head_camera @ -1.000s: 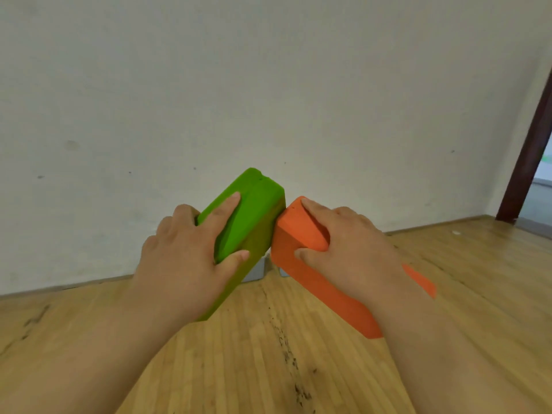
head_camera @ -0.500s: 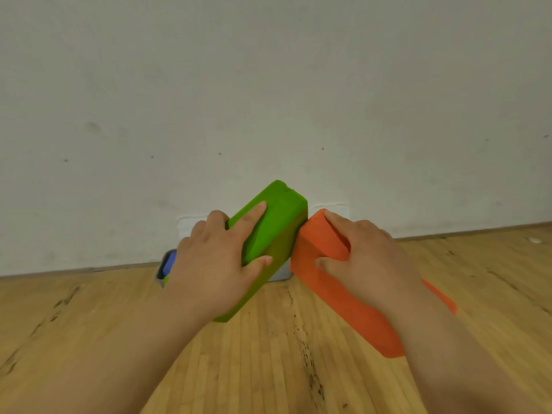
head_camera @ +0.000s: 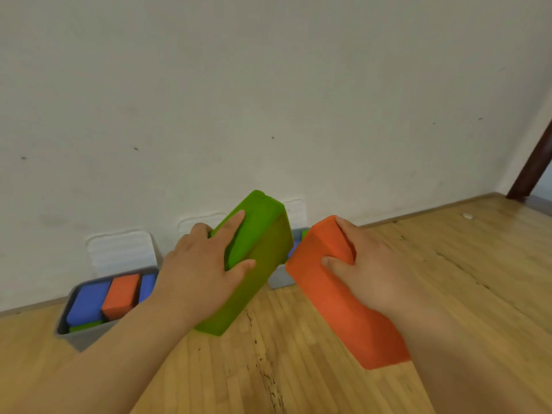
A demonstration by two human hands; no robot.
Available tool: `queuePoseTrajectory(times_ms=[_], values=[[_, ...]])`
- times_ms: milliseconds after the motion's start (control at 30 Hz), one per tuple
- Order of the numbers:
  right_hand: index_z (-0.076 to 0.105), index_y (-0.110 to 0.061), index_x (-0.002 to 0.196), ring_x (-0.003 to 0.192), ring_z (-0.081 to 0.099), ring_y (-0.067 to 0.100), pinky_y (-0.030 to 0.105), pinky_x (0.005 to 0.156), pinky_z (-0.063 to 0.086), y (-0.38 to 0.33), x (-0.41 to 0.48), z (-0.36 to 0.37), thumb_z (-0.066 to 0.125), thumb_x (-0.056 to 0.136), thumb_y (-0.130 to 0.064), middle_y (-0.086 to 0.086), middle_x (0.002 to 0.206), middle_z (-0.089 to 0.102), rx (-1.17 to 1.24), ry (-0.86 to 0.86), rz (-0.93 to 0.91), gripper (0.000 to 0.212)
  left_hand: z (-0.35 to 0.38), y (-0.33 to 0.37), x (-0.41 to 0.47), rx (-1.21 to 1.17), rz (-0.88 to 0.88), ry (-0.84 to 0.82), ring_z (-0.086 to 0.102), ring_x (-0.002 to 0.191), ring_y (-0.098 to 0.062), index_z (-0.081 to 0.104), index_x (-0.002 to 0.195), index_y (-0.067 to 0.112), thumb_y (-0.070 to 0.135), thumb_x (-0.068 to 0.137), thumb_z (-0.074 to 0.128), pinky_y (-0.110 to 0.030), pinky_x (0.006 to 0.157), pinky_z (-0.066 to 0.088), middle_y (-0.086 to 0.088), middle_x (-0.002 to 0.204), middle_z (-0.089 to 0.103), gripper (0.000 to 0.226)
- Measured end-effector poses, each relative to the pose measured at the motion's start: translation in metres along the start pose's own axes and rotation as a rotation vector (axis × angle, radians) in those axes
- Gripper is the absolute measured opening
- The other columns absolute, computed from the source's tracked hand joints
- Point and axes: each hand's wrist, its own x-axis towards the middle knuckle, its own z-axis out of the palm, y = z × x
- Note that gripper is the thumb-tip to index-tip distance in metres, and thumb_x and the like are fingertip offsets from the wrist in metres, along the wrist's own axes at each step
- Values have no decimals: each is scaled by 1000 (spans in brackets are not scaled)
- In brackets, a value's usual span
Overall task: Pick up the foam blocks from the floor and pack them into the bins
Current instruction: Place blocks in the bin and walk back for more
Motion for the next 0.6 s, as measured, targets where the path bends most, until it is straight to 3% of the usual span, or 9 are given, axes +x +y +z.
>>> queuePoseTrajectory(times_ms=[267,600], values=[[15,-52,155,129,52,26,44,108,43,110,199,41,66,86,-57,2,142,49,28,-102,14,86,118,4,153,15,-176,-48,53,102,-24,-2,157,53,75,90,40,-43,87,51,0,109,43,83],[19,-50,155,121,52,31,45,103,46,175,429,79,70,84,-51,5,129,55,38,-135,15,87,215,-21,323,-56,-378,-78,53,113,-32,-1,158,52,75,89,42,-48,94,50,-5,115,45,84]])
